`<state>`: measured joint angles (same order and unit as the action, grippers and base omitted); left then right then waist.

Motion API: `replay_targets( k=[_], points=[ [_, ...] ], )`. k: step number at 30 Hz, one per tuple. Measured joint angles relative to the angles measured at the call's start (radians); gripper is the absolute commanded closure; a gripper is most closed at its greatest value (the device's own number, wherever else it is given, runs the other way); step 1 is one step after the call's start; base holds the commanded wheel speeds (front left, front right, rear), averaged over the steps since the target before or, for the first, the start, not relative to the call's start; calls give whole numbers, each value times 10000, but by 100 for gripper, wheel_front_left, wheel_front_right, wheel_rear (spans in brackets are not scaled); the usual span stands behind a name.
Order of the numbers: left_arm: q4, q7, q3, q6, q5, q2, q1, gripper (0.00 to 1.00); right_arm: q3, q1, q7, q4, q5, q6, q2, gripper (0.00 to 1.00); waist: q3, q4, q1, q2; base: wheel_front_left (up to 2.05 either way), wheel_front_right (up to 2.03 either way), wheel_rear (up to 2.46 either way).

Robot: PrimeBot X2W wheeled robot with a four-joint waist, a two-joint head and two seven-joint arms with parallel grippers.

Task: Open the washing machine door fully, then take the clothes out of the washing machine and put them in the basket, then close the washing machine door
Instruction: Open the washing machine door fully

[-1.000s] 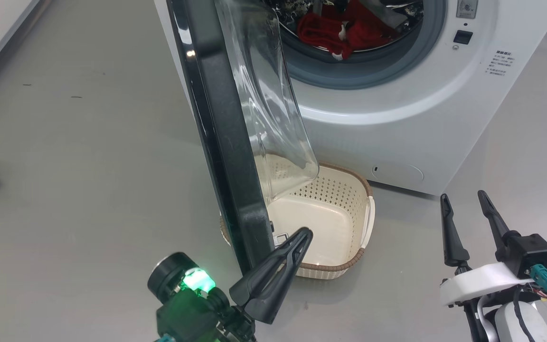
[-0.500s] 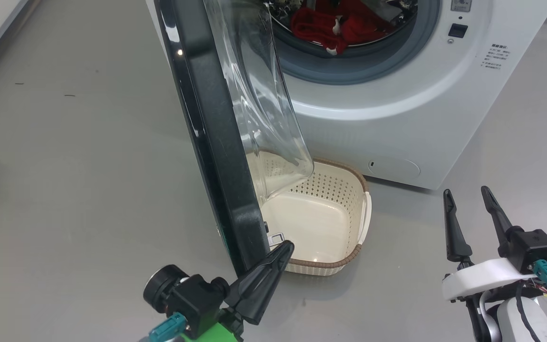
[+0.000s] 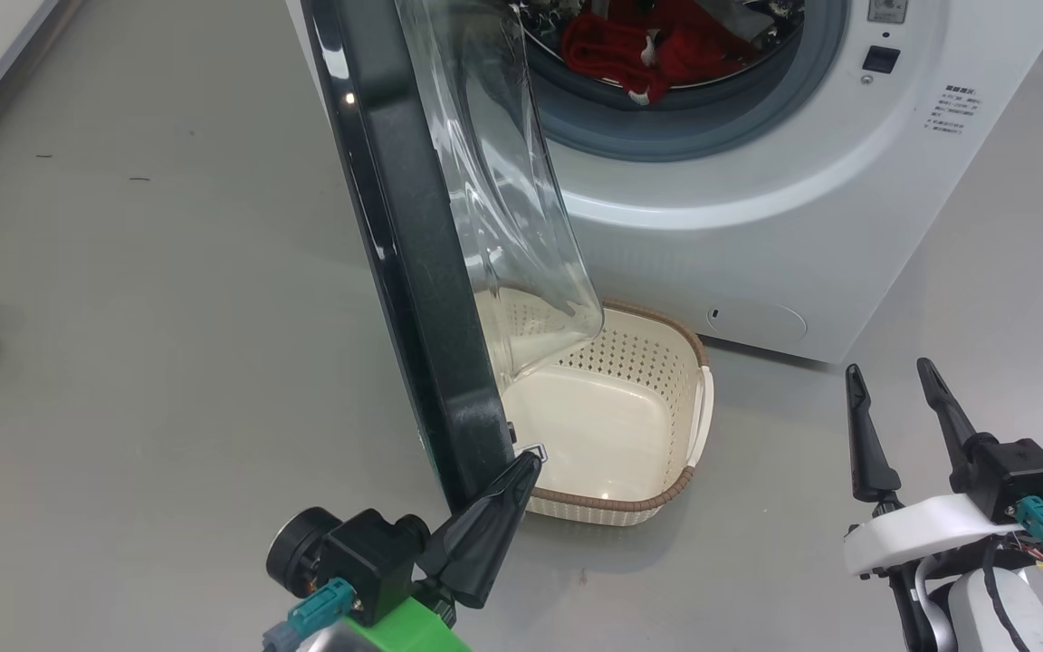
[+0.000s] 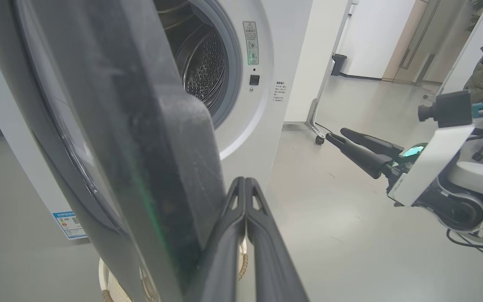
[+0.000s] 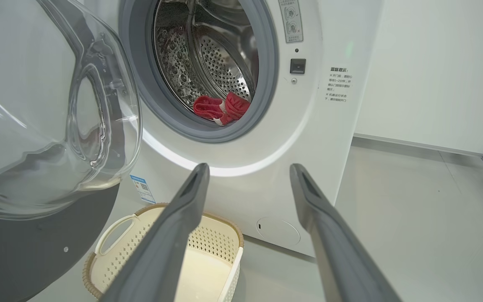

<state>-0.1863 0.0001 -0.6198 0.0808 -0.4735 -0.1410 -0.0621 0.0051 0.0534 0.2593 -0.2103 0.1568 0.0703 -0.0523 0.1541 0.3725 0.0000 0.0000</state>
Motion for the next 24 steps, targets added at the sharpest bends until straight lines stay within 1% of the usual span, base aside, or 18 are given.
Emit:
replay_targets(
  k=[4, 10, 24],
  points=[
    [86, -2, 63, -144, 0, 38, 1, 100, -33, 0, 0, -17, -13, 8, 21, 0, 10, 58, 0, 0, 0, 0, 0],
    [132, -12, 90, -232, 8, 109, 1, 100, -215, 0, 0, -44, -13, 8, 36, 0, 36, 168, 0, 0, 0, 0, 0],
    [165, -211, 84, -456, 119, 226, 24, 100, -522, -2, 0, -174, -113, 19, 38, 0, 98, 845, 0, 0, 0, 0, 0]
  ],
)
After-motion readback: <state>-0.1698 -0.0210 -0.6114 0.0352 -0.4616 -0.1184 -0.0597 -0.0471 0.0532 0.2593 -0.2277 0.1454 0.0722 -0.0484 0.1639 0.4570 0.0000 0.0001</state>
